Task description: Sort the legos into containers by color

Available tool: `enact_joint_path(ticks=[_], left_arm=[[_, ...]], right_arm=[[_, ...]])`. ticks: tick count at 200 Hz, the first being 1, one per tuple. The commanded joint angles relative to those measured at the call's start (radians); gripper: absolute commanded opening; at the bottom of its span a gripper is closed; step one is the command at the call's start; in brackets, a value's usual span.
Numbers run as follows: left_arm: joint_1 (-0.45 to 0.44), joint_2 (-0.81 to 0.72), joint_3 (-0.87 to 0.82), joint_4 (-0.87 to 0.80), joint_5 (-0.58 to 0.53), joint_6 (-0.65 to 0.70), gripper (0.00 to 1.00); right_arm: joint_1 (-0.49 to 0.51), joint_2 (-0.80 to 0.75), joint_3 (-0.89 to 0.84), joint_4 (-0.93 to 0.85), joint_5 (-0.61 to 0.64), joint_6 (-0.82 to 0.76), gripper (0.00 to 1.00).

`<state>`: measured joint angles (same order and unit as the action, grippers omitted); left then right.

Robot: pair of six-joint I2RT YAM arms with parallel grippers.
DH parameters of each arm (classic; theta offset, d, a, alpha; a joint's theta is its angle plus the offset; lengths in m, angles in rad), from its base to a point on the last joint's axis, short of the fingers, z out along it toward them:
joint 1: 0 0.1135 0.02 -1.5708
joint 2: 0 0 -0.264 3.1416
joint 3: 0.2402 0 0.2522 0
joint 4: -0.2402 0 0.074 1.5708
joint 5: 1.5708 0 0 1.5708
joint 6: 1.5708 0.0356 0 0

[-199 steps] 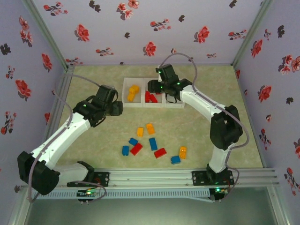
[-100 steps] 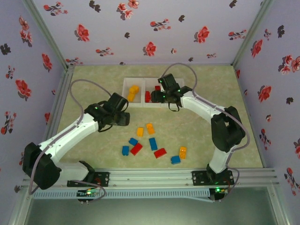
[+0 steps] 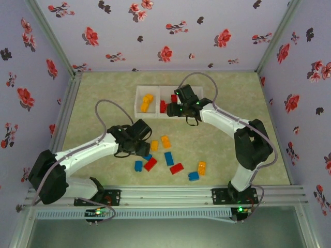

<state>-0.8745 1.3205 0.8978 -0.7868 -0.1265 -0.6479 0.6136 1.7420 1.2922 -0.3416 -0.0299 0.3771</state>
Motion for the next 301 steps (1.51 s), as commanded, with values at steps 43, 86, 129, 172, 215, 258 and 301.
enact_joint_path(ticks=[43,86,129,172,215,258,301], left_arm=[[-0.140,-0.102,-0.134,-0.039,0.034,-0.248,0.62],[-0.152,-0.093,-0.158,-0.010,0.015,-0.269,0.61],[-0.149,-0.058,-0.154,0.000,-0.019,-0.254,0.60],[-0.133,-0.030,-0.158,0.013,-0.027,-0.251,0.57],[-0.112,-0.003,-0.157,0.023,-0.030,-0.237,0.53],[-0.109,0.019,-0.157,0.032,-0.024,-0.232,0.52],[-0.109,0.045,-0.157,0.048,-0.013,-0.230,0.49]], right_arm=[[0.018,-0.042,-0.016,-0.011,0.021,0.009,0.63],[0.031,-0.045,-0.014,-0.015,0.023,0.009,0.63],[0.037,-0.062,-0.030,-0.019,0.030,0.011,0.63],[0.038,-0.077,-0.041,-0.021,0.038,0.011,0.63],[0.040,-0.083,-0.042,-0.028,0.042,0.011,0.63],[0.040,-0.085,-0.044,-0.032,0.045,0.011,0.62],[0.040,-0.085,-0.043,-0.032,0.045,0.011,0.63]])
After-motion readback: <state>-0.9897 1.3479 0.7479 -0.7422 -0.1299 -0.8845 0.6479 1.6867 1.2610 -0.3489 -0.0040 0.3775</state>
